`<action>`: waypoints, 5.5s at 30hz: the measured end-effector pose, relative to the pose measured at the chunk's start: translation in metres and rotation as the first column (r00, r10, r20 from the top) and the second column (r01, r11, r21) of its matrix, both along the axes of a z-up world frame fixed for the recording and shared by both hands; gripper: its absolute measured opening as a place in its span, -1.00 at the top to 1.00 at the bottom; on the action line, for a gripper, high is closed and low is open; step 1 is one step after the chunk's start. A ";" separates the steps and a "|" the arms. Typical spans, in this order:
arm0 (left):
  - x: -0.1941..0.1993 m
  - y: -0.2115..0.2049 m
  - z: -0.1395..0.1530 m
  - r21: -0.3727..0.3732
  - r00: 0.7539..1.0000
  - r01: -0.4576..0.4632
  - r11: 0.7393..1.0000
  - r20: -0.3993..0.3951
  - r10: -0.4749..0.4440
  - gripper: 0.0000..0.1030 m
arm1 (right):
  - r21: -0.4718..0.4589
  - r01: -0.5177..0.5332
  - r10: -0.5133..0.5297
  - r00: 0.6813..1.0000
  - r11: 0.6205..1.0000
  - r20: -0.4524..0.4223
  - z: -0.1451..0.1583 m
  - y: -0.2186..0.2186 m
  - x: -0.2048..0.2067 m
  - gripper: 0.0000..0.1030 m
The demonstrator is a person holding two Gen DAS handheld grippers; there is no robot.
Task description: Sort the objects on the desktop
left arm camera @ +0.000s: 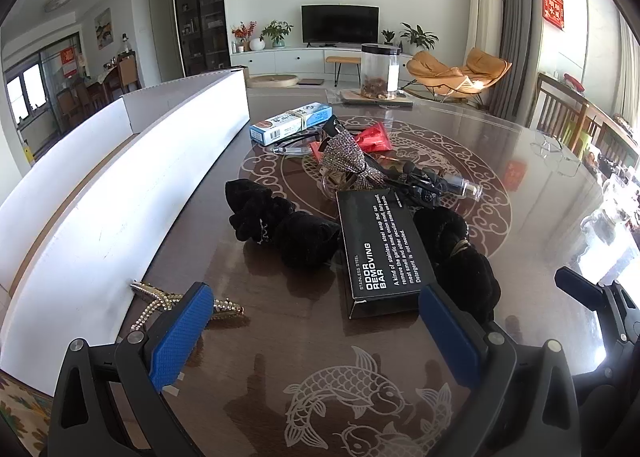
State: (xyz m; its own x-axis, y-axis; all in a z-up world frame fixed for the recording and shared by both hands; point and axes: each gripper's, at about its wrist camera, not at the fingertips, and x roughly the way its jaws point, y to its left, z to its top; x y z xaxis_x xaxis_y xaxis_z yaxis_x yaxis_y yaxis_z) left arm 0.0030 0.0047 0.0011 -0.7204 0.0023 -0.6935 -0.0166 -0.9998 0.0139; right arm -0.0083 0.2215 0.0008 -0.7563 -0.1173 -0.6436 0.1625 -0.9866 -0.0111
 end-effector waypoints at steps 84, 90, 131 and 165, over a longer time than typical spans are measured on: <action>-0.001 -0.013 -0.001 0.061 1.000 -0.024 0.998 0.020 0.023 -1.00 | 0.020 -0.005 0.004 0.999 1.000 0.045 -0.011 -0.003 -0.011 -1.00; -0.006 -0.020 -0.004 0.091 0.998 -0.050 0.995 0.049 0.046 -1.00 | -0.021 -0.009 0.011 0.996 1.000 0.085 -0.014 0.002 -0.017 -1.00; -0.008 -0.018 -0.007 0.088 0.997 -0.052 0.995 0.059 0.047 -1.00 | 0.017 -0.042 0.040 0.992 0.999 0.120 -0.017 -0.007 -0.016 -1.00; -0.005 -0.062 -0.014 0.091 0.938 -0.319 0.943 0.171 0.301 -1.00 | 0.045 0.053 -0.063 0.960 0.998 0.273 -0.030 0.040 -0.080 -1.00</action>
